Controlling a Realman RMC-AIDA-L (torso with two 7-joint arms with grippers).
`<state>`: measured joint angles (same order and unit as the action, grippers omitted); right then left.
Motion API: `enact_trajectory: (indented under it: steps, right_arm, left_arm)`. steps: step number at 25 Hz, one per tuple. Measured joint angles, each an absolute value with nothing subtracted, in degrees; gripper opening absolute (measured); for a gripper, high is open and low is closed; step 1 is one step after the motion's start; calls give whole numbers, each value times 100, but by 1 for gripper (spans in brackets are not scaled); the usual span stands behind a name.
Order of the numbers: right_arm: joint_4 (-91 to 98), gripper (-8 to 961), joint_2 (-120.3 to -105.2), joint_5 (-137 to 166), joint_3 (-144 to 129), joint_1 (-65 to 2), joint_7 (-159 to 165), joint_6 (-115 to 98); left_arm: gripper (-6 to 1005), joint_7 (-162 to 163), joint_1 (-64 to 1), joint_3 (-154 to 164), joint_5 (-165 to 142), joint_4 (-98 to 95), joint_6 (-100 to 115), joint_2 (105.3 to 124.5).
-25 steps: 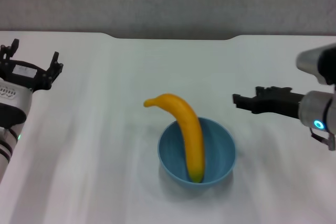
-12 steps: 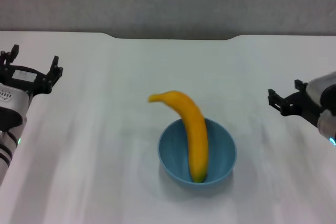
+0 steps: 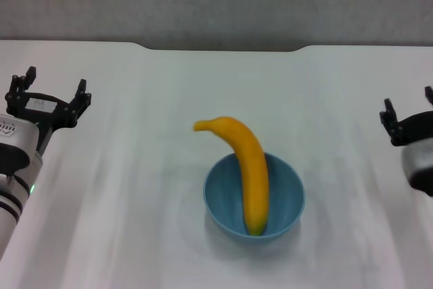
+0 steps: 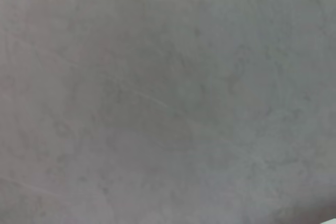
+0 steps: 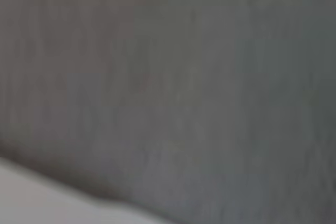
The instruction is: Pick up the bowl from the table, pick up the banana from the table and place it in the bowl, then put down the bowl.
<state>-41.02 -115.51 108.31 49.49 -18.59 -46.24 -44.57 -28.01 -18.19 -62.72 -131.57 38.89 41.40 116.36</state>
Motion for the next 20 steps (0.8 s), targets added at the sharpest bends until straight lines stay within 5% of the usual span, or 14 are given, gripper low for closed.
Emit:
enact_trajectory:
  steps: [8, 20]
  right_arm:
    - [-1957, 709, -11575, 11730, 3936, -2135, -587, -6418]
    - [-1934, 709, -11585, 11722, 3217, -2054, 139, -6463]
  left_arm:
    - [894, -2647, -1805, -5906, -13157, 3882, 4286, 11637]
    - [894, -2695, -1800, -5154, -13349, 3482, 4879, 11639]
